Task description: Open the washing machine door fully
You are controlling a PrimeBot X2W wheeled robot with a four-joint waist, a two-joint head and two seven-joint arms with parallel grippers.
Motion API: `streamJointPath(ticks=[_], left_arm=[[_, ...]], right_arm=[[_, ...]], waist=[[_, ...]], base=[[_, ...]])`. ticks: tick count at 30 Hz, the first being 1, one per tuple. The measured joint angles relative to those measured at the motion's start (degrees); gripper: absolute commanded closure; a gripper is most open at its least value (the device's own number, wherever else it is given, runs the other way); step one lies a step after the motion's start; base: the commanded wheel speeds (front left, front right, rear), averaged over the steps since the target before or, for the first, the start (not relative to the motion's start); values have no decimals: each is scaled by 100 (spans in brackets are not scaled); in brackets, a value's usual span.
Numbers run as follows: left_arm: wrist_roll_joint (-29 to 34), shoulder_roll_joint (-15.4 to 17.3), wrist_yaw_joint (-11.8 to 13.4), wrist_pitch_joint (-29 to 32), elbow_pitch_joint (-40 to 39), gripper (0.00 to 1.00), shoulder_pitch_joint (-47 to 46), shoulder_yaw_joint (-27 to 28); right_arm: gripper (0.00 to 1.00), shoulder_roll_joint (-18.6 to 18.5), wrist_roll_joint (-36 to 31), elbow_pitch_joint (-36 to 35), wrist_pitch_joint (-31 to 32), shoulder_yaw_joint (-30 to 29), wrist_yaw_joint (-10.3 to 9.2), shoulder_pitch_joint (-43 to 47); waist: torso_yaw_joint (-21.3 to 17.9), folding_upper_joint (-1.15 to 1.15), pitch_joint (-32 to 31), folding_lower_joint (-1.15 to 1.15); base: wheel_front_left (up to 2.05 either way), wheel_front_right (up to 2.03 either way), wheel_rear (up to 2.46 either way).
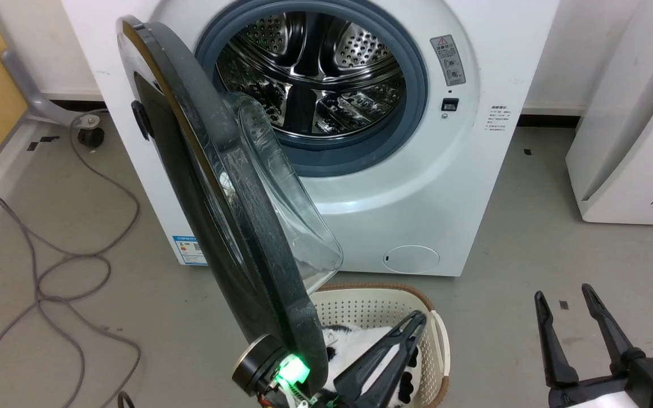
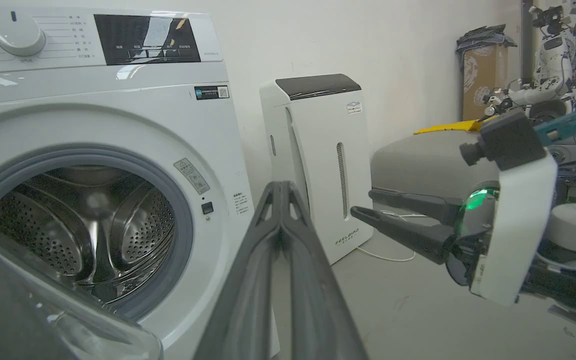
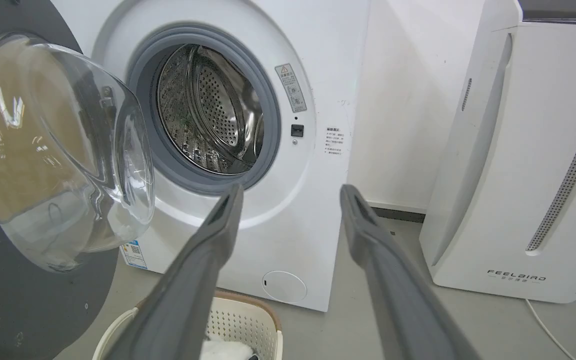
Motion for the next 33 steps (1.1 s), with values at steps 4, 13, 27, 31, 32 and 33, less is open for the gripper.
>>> streamJointPath(ticks=[4,13,27,31,32,33], left_arm=[[-15,65,98,0,303,100,56,38],[-149,210,331,0,950,100,60,486],[-220,207,322,-29,1138,100,59,490],[-221,221,323,-42,1121,100,60,503],[-221,236,324,-42,1121,100,60,521],[-221,257,330,-42,1120,100,60,546]], right_arm=[[0,0,-4,-8,0,-16,0,-1],[0,0,-44,-8,0,-43,0,-1],[0,3,5,1,0,-100,0,-1],[0,4,12,3,0,-126,0,-1],[0,3,12,7,0,-136,0,0],[0,4,12,8,0,-138,0,0]], waist=[[29,0,25,0],[114,0,85,0],[672,0,123,0],[949,0,137,0],[1026,0,141,0],[1102,0,147,0]], base=[[0,0,0],[0,0,0],[0,0,0],[0,0,0],[0,0,0],[0,0,0]])
